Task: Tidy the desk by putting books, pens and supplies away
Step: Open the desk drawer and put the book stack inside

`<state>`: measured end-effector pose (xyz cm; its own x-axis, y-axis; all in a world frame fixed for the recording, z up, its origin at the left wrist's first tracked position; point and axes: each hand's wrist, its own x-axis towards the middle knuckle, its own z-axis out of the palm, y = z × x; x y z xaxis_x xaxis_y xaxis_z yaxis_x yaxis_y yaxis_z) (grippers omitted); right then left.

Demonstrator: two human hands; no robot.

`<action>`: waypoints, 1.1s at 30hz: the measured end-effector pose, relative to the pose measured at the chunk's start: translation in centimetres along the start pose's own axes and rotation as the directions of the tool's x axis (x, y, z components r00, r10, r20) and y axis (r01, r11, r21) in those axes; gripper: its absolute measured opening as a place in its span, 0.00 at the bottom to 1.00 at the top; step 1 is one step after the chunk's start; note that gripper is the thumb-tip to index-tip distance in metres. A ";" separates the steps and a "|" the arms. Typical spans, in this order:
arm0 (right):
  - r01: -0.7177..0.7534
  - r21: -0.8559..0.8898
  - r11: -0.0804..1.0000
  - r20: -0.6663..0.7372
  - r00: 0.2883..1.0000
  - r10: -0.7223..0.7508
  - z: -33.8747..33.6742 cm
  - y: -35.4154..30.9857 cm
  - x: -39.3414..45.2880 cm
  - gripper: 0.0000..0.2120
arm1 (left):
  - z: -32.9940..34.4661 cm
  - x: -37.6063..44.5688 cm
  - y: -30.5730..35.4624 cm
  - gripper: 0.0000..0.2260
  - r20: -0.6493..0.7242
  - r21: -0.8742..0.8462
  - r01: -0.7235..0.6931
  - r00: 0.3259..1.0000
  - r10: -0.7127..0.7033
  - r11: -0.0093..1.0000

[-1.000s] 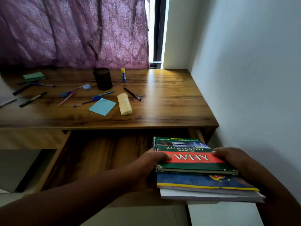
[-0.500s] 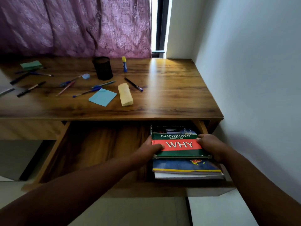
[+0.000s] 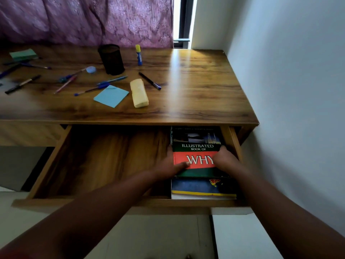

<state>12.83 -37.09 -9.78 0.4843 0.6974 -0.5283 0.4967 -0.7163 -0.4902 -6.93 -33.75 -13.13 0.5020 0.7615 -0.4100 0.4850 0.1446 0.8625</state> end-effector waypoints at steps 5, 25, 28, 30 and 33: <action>-0.003 -0.073 0.997 0.009 1.000 0.003 0.3 0.4 -0.3 0.23 | 0.2 0.5 -0.1 0.42 0.041 0.078 0.032 0.999 -0.035 0.996; 0.085 -0.069 0.994 -0.072 0.993 -0.090 0.7 -0.5 1.7 0.23 | 1.6 4.3 1.1 0.38 -0.128 -0.257 0.130 0.978 -0.167 0.958; 0.076 -0.135 0.988 -0.060 0.995 -0.084 1.0 -0.2 1.5 0.24 | 1.7 4.1 1.5 0.32 -0.138 -0.329 0.163 0.966 -0.218 0.930; 0.069 -0.160 0.985 -0.058 0.995 -0.079 1.0 -0.1 1.2 0.26 | 1.3 3.9 1.4 0.25 -0.145 -0.341 0.166 0.963 -0.226 0.925; 0.042 -0.224 0.974 -0.065 0.996 -0.058 0.9 -0.1 0.4 0.28 | 0.8 2.9 1.4 0.18 -0.068 -0.333 0.184 0.973 -0.219 0.925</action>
<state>12.33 -36.82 -10.57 0.5002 0.7380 -0.4529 0.6654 -0.6623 -0.3443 -4.22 -31.85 -13.30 0.3339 0.7527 -0.5674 0.3024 0.4846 0.8208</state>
